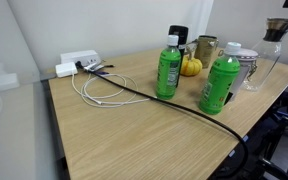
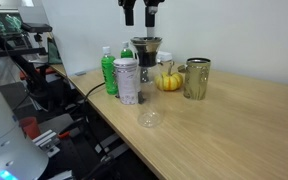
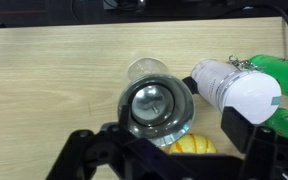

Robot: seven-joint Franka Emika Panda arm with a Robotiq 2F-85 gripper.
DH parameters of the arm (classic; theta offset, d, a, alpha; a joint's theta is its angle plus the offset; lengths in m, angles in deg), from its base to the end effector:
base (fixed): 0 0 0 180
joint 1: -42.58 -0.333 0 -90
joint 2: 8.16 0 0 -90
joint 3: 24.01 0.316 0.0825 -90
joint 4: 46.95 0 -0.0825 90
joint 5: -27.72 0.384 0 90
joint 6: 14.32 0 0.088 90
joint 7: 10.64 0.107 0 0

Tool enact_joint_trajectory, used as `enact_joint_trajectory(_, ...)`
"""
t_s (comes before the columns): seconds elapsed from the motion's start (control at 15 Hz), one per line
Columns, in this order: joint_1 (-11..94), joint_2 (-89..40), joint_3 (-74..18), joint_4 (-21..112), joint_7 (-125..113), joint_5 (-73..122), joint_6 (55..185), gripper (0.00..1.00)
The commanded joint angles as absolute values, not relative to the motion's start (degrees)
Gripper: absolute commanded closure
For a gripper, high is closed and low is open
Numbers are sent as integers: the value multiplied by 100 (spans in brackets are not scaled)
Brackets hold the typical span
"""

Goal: Remove the stopper from the cylinder

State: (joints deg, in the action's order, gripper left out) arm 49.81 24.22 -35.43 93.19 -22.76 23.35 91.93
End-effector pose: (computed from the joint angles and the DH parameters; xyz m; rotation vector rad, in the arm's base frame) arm 0.3550 -0.1318 0.4915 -3.0991 0.0917 0.0382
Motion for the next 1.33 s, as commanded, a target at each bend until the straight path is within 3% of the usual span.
enact_joint_trajectory(0.0, 5010, 2529, -3464, 9433, -2209, 2285, 9267, 8)
enact_joint_trajectory(0.2, 5010, 2513, -3451, 9466, -2233, 2262, 9296, 5)
enact_joint_trajectory(0.4, 5003, 2477, -3451, 9497, -2267, 2239, 9316, 21)
enact_joint_trajectory(0.6, 5001, 2445, -3452, 9518, -2274, 2225, 9342, 48)
enact_joint_trajectory(0.67, 5001, 2438, -3452, 9521, -2273, 2222, 9354, 50)
enact_joint_trajectory(0.8, 5007, 2420, -3451, 9524, -2264, 2207, 9392, 46)
enact_joint_trajectory(1.0, 5016, 2372, -3456, 9523, -2260, 2164, 9486, 32)
enact_joint_trajectory(1.13, 5018, 2317, -3460, 9524, -2267, 2128, 9556, 31)
enact_joint_trajectory(1.27, 5015, 2249, -3461, 9511, -2268, 2108, 9598, 38)
